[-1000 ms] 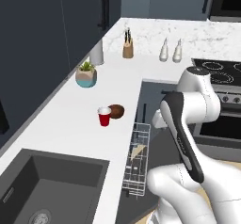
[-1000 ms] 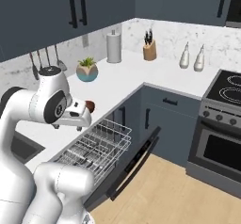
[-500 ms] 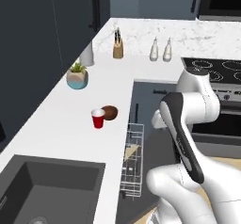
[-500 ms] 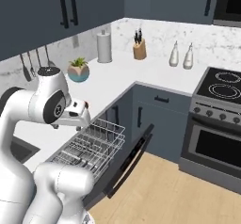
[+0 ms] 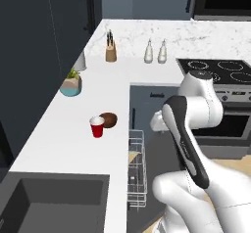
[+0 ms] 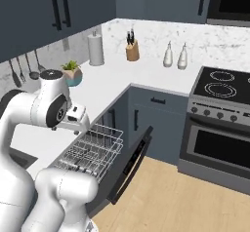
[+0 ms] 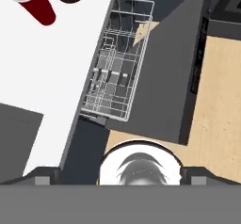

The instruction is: Pick up the cup and bowl from the counter, place them in the dishwasher, and close the dishwasher door.

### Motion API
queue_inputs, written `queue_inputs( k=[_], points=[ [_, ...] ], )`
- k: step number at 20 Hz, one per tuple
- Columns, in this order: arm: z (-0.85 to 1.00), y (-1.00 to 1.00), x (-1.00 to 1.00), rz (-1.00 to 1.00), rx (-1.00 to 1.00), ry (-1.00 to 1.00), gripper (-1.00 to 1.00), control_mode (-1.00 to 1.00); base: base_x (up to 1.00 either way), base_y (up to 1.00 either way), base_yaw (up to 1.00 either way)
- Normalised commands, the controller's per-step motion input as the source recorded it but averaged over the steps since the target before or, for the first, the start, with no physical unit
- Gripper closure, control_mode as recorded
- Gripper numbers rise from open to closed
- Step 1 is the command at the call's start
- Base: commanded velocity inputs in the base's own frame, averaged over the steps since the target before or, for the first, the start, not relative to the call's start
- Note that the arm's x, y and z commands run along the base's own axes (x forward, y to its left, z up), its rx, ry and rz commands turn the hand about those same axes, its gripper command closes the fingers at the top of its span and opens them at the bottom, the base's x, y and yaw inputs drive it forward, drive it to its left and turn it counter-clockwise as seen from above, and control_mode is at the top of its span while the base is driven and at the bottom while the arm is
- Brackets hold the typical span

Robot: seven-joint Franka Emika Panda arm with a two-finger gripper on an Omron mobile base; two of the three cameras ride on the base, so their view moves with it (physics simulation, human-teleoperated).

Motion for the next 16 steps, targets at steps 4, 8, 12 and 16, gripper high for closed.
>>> queue_inputs(
  k=[4,8,12,16],
  points=[
    [-0.16,0.49,0.46,-0.11,0.23,0.00,-1.00,-1.00,0.00,0.00,0.00],
    [-0.17,0.44,0.56,-0.13,0.34,0.00,-1.00,-1.00,0.00,0.00,0.00],
    [-0.16,0.32,0.62,-0.12,0.29,0.07,-1.00,-1.00,0.00,0.00,0.00],
    [-0.04,0.22,0.61,-0.08,0.08,0.08,-1.00,-1.00,0.00,0.00,0.00]
  ],
)
